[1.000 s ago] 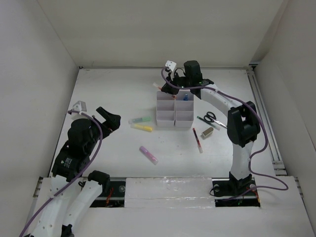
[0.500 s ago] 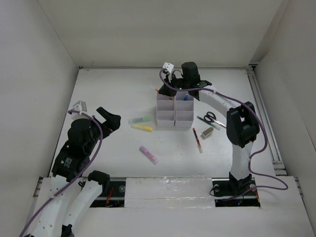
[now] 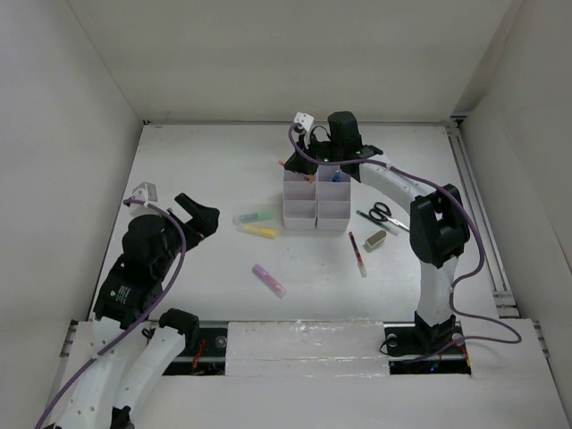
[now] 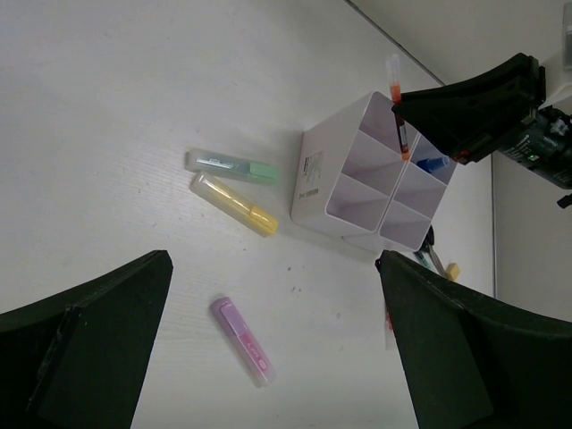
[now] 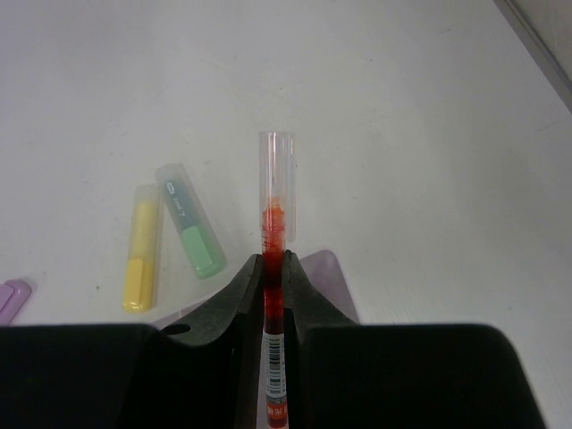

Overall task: Sort the stationery into containers
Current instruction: Place the pen in the storage box.

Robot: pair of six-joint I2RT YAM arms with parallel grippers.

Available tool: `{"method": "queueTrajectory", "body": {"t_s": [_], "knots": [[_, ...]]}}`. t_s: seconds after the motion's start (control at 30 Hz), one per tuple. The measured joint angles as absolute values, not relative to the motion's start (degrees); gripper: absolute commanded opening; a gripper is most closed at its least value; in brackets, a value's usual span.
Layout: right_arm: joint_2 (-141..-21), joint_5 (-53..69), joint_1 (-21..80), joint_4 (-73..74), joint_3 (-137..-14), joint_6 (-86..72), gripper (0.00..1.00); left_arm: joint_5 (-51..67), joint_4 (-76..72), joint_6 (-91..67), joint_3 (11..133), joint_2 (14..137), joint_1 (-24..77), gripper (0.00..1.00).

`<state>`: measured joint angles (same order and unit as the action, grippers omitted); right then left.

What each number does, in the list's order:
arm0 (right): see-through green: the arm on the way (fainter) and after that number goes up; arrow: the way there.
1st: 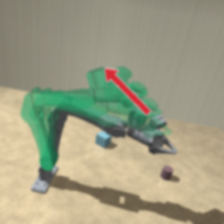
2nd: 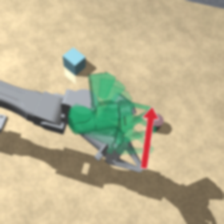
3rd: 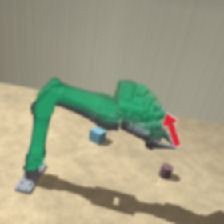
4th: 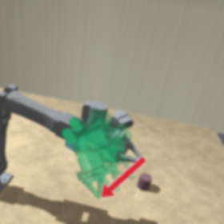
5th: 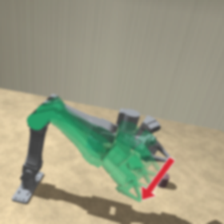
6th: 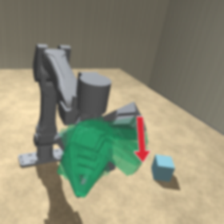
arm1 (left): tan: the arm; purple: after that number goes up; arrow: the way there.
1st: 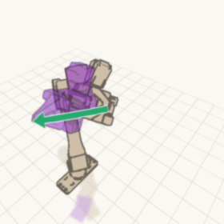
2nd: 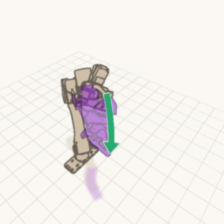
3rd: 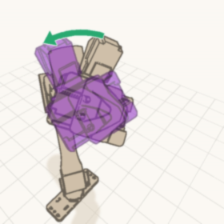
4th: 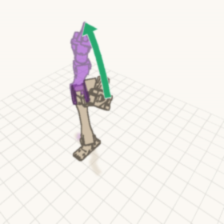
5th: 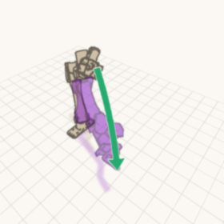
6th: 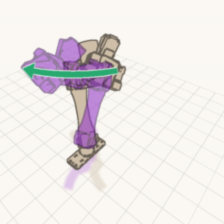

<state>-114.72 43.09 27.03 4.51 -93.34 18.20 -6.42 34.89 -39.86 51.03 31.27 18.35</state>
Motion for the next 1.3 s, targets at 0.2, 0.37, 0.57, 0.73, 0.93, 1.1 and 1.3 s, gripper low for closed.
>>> {"method": "queueTrajectory", "body": {"t_s": [0.2, 0.37, 0.57, 0.73, 0.93, 1.1, 1.3], "knots": [[-114.7, 43.8, 27.0, 4.6, -94.5, 18.2, 0.00, -6.3, 34.9, -39.9, 51.0, 31.3, 18.3, 1.00], [-114.7, 44.6, 26.8, 4.5, -95.5, 18.3, 0.00, -6.0, 34.9, -39.6, 50.9, 31.0, 18.3, 1.00], [-114.8, 45.3, 26.3, 4.5, -95.5, 19.1, 0.00, -5.6, 34.8, -39.4, 50.5, 30.6, 18.3, 1.00], [-115.4, 45.7, 25.9, 5.3, -96.2, 20.7, 0.00, -5.3, 34.4, -39.4, 50.3, 30.6, 18.3, 1.00], [-117.2, 46.1, 25.5, 6.9, -98.6, 22.3, 0.00, -4.5, 33.8, -38.8, 50.3, 30.6, 18.3, 1.00], [-119.3, 46.1, 25.5, 8.0, -100.7, 23.4, 0.00, -3.7, 33.2, -38.4, 50.2, 29.8, 18.3, 1.00], [-120.8, 46.2, 25.2, 9.9, -101.5, 24.3, 0.00, -3.0, 32.8, -38.0, 50.2, 29.4, 18.3, 1.00]]}}
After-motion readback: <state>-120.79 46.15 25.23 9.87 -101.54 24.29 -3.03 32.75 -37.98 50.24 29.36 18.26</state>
